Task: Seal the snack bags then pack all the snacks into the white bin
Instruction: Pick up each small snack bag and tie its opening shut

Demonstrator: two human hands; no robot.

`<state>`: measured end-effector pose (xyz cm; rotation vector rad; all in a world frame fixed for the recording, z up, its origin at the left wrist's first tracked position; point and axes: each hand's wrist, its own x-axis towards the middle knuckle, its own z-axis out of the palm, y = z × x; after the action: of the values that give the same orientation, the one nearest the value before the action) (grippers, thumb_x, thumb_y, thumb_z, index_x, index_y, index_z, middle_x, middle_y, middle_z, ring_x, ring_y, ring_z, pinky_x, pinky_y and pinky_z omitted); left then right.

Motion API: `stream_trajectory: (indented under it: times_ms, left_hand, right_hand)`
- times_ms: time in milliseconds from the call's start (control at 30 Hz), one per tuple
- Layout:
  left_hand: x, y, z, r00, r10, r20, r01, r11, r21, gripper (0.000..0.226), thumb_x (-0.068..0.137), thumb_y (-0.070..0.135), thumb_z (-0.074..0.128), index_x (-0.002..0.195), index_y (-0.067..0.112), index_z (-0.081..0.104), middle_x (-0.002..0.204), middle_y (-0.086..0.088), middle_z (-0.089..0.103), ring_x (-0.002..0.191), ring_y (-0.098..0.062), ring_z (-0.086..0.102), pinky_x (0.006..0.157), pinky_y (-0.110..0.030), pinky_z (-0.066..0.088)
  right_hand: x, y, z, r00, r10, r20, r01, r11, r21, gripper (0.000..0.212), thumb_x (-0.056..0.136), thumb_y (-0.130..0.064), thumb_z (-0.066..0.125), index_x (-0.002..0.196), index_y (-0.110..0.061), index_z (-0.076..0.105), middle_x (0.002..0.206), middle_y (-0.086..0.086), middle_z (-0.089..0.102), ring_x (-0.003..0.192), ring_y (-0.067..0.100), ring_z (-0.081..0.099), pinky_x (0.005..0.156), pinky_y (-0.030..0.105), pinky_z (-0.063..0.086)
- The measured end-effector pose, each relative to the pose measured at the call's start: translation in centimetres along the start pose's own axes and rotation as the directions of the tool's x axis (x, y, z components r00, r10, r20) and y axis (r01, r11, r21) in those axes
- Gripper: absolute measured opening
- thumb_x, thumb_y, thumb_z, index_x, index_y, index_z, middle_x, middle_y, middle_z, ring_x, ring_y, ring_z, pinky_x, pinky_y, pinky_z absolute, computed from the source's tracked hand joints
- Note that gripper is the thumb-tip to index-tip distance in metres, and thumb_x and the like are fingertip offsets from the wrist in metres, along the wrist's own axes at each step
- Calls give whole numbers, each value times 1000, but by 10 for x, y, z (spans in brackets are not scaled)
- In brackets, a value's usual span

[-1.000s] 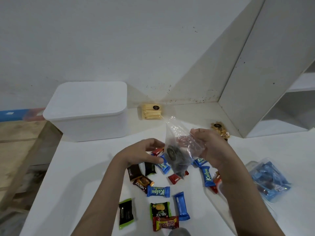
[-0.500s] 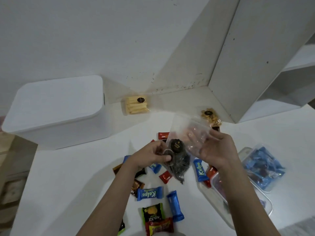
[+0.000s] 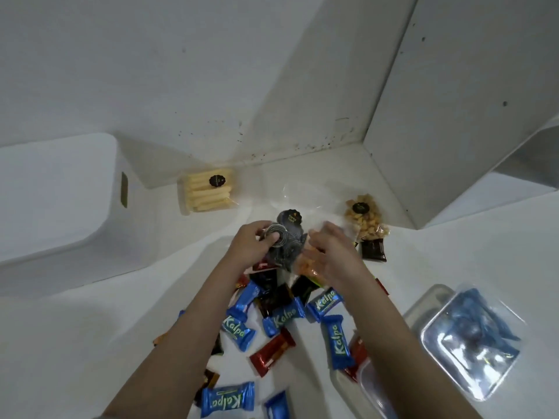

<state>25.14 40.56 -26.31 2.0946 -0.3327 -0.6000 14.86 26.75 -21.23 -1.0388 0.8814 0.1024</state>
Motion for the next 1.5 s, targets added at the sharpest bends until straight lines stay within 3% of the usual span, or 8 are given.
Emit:
stream_trajectory:
  times_ms: [200, 500, 767, 867, 1000, 1267, 1367, 1500]
  left_hand:
    - [72, 5, 20, 1000, 9, -7, -8, 986, 166, 45, 88, 24, 65, 129, 9, 56, 126, -11, 60, 115, -26, 57, 97, -33, 43]
    - [116, -29, 0, 899, 206, -385, -37, 915, 401, 55, 80, 35, 52, 127, 10, 56, 134, -17, 48, 126, -36, 43, 103, -43, 33]
    - [123, -98, -64, 925, 228, -304, 53, 716, 696, 75, 68, 56, 66, 133, 21, 50, 148, -13, 36, 132, -38, 36, 102, -57, 33]
    - [120, -101, -69, 910, 269, -316, 51, 683, 729, 69, 61, 50, 80, 122, 24, 61, 135, -9, 51, 113, -38, 48, 87, -50, 45]
    - [109, -102, -69, 838, 334, -432, 56, 734, 677, 49, 59, 44, 84, 101, 22, 71, 106, -6, 63, 93, -34, 53, 70, -43, 46]
    - [37, -96, -47, 811, 314, -493, -46, 875, 482, 44, 74, 52, 62, 90, 13, 75, 77, -5, 59, 69, -27, 58, 63, -43, 51]
    - [-1, -86, -30, 807, 310, -502, -84, 903, 422, 39, 75, 49, 64, 84, 12, 76, 69, -1, 57, 63, -23, 58, 59, -39, 50]
    - [-47, -63, -20, 797, 295, -527, -134, 937, 321, 42, 76, 51, 66, 86, 12, 75, 72, 1, 58, 64, -17, 60, 59, -38, 51]
  right_hand:
    - [43, -23, 0, 999, 10, -37, -10, 1000, -20, 73, 90, -22, 60, 150, -14, 19, 145, 11, 44, 121, 24, 52, 106, 42, 36]
    - [104, -34, 48, 960, -236, -151, 209, 962, -174, 30, 93, -8, 53, 122, -11, 50, 97, -7, 56, 80, 2, 54, 55, 3, 41]
    - [166, -30, 118, 999, -31, -14, 22, 896, -444, 55, 87, -15, 56, 135, 1, 35, 131, 15, 46, 108, 25, 50, 78, 24, 39]
    - [172, -31, 130, 1000, -23, 4, 22, 875, -484, 13, 85, -10, 55, 93, -1, 50, 89, 8, 50, 69, 17, 48, 50, 23, 34]
    - [171, -24, 135, 996, -91, -14, 73, 873, -482, 40, 79, -2, 52, 51, -16, 29, 53, 0, 27, 50, 16, 25, 44, 22, 22]
    - [126, -7, 113, 994, -100, 36, 106, 910, -400, 12, 83, -16, 66, 83, -13, 54, 76, 1, 54, 67, 13, 50, 59, 23, 41]
    - [98, 1, 106, 994, -104, 17, 102, 905, -414, 34, 81, -21, 72, 106, -11, 52, 88, 1, 53, 79, 16, 54, 67, 29, 46]
    - [53, -2, 95, 976, -213, 46, 213, 882, -421, 19, 83, -6, 67, 100, -6, 60, 83, 8, 60, 66, 14, 55, 55, 20, 44]
